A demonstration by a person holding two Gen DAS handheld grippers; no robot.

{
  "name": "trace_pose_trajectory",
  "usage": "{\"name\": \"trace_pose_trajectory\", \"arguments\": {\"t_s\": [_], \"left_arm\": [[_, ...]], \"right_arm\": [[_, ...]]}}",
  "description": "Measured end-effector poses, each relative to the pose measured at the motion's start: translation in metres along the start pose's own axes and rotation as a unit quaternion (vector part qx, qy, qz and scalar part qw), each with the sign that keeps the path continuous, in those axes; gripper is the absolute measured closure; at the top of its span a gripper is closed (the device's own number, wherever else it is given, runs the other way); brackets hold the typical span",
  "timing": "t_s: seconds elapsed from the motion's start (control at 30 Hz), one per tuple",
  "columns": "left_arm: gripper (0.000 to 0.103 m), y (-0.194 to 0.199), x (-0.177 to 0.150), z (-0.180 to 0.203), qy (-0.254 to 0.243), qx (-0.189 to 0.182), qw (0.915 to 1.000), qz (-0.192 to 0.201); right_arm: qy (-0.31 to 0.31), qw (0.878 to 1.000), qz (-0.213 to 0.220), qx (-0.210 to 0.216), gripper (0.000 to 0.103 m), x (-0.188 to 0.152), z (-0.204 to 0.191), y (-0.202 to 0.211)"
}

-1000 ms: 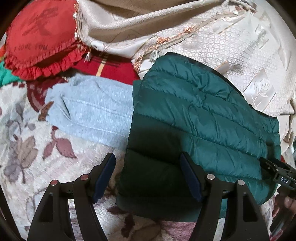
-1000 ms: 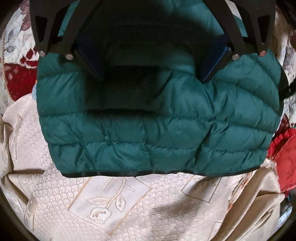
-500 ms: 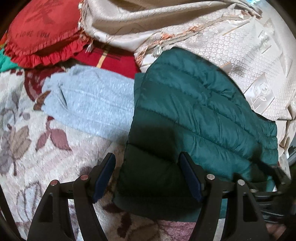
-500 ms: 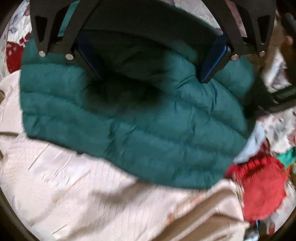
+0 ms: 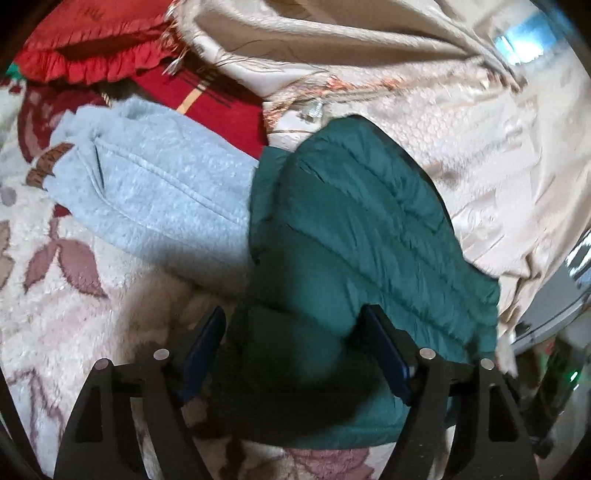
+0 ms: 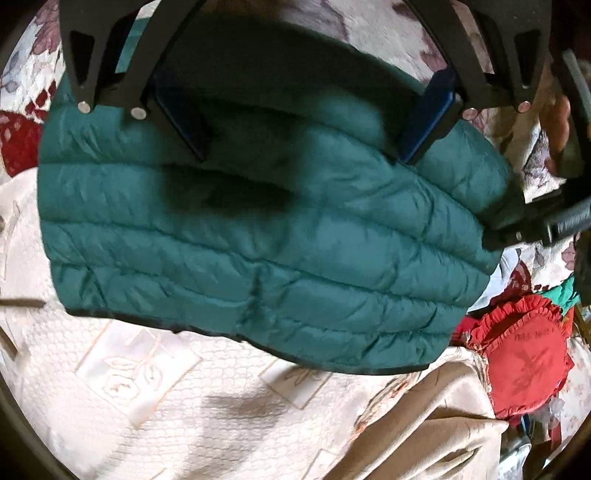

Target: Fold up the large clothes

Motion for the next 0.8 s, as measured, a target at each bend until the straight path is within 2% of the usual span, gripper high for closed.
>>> {"name": "trace_pose_trajectory", "arguments": {"t_s": [0.13,0.4,0.6,0.7,0.8], "left_arm": [[0.039,-0.010,0.013,-0.006,0.030,-0.033,0.9990,-0.006],[0.037,-0.036,0.026,0.000,0.037,-0.055,0.9974,-0.028],[0.033,-0.055,0.026,-0.001,0.081,-0.108,0.9892,-0.055],[0.034,-0.055,0.026,0.003,0.072,-0.109,0.9897,-0.058],[0.038,-0.052,0.024,0.012,0.041,-0.108,0.9915,-0.061]], "right_arm": [[-0.027,1.000,0.004,0.001,0.000,-0.003,0.025,0.006],[-0.092,0.996,0.018,-0.004,0.000,-0.008,0.088,0.026],[-0.140,0.990,0.025,-0.012,0.000,-0.022,0.133,0.034],[-0.169,0.985,0.026,-0.017,0.000,-0.031,0.157,0.033],[-0.194,0.980,0.034,-0.035,0.000,-0.039,0.183,0.031]]}}
Point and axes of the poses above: each gripper's, at about its wrist camera, not at the fingertips, and y roughly against the way its jaws point, z to its right, x to its top, the point moved 8 cm from there along -y, roughly the way its jaws point, and after that the axes turned 7 degrees about -z, right-handed, at the moved point
